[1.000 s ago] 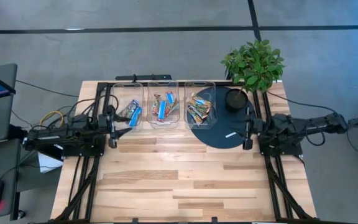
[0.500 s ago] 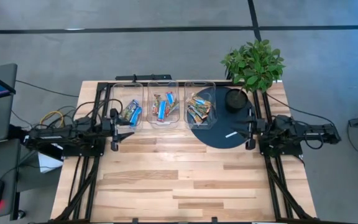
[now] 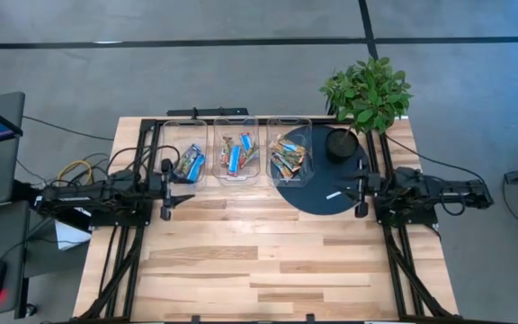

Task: Pick and place Granola Bars by type
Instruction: Return to Home Position

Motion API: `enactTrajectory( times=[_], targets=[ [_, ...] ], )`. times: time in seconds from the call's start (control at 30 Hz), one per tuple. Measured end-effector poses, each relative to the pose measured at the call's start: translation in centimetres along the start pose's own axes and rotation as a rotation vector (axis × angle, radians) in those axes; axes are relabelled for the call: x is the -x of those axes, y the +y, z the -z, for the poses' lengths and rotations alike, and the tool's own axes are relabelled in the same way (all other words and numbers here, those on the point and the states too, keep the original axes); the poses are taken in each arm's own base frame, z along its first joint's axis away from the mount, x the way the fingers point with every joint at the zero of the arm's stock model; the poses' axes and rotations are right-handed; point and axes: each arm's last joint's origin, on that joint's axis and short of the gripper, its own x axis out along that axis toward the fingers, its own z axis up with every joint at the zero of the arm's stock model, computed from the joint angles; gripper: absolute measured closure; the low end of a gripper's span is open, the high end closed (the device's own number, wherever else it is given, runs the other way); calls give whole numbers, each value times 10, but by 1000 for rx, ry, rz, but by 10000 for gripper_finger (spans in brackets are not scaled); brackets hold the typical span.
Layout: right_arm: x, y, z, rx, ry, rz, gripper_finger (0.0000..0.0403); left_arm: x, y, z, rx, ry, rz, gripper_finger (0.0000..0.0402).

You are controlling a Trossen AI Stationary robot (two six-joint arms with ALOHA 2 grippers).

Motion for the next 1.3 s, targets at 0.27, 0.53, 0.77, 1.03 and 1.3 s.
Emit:
enactTrajectory(
  times=[0.27, 0.53, 0.77, 1.03, 1.3],
  targets=[
    [-5, 1, 11, -12, -34, 12, 276, -1, -2, 5, -4, 17, 52, 207],
    [-5, -1, 11, -15, -40, 29, 276, -2, -5, 5, -51, -24, 156, 207],
    [-5, -1, 11, -41, -40, 40, 276, -3, -6, 6, -115, -100, 182, 207],
    [-6, -1, 13, -57, -60, 51, 276, -4, -4, 8, -39, -68, 90, 207],
    [-6, -5, 14, -67, -54, 86, 276, -6, -3, 11, 24, -34, 62, 207]
  ],
)
